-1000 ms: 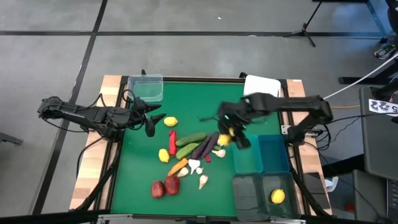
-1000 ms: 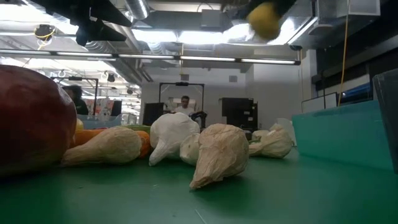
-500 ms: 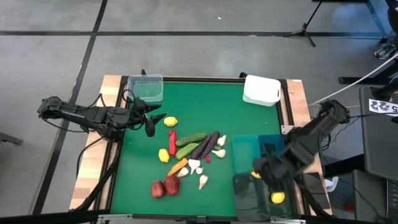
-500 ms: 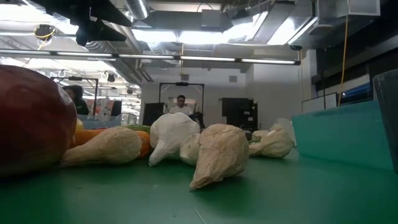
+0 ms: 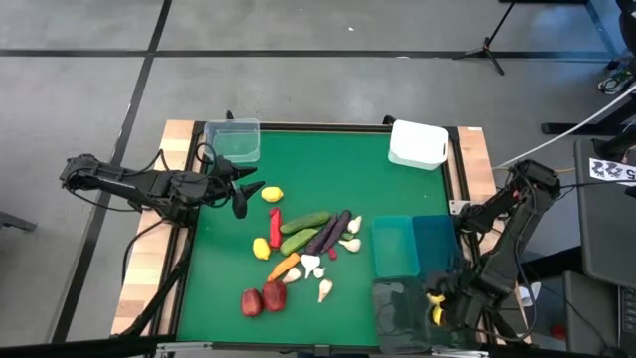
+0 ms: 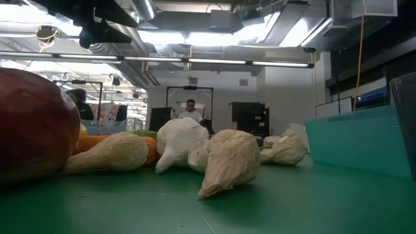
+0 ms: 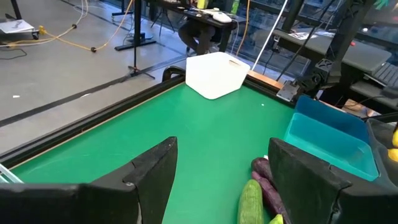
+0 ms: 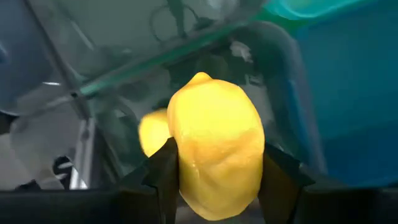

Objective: Sort produce into baskets
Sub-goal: Put the lemon into the right black bin

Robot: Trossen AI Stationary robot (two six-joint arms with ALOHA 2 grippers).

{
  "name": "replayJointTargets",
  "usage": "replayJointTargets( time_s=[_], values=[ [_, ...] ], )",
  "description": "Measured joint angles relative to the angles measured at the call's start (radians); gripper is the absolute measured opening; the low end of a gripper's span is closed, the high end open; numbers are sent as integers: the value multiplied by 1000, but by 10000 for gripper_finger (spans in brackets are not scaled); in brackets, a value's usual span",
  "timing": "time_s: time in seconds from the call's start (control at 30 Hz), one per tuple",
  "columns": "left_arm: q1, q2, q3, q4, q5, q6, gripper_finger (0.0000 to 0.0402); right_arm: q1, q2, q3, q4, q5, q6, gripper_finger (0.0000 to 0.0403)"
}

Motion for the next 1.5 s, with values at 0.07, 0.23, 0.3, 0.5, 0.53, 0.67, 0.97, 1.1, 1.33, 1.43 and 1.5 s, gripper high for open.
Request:
replayJointTargets(
  time_s=[0.07, 0.23, 0.3, 0.5, 0.53, 0.67, 0.97, 1.1, 1.33, 1.43, 1.5],
  values=[
    [0, 0, 0, 0, 0, 0, 247, 12, 0, -23, 57, 18, 19, 163],
    [0, 0, 0, 0, 0, -8, 247, 13, 0, -44, 94, 23, 93, 180],
    [0, 0, 0, 0, 0, -8, 247, 13, 0, -44, 97, 25, 117, 194],
    [0, 0, 0, 0, 0, -8, 247, 13, 0, -44, 101, 6, 128, 245],
    [0, 0, 0, 0, 0, -8, 247, 13, 0, -44, 100, -2, 128, 252],
    [0, 0, 0, 0, 0, -8, 247, 13, 0, -44, 100, -8, 121, 268],
    [0, 0, 0, 0, 0, -8, 247, 2, 0, -11, 87, -43, -7, 273],
    [0, 0, 0, 0, 0, -8, 247, -35, -1, 76, 13, -77, -81, 273],
    [0, 0, 0, 0, 0, -10, 247, -160, -2, 318, -167, 133, -482, 273],
    [0, 0, 0, 0, 0, -10, 247, -238, -3, 423, -189, 305, -712, 273],
    [0, 0, 0, -1, 0, -11, 247, -291, -3, 488, -177, 429, -872, 273]
  ],
)
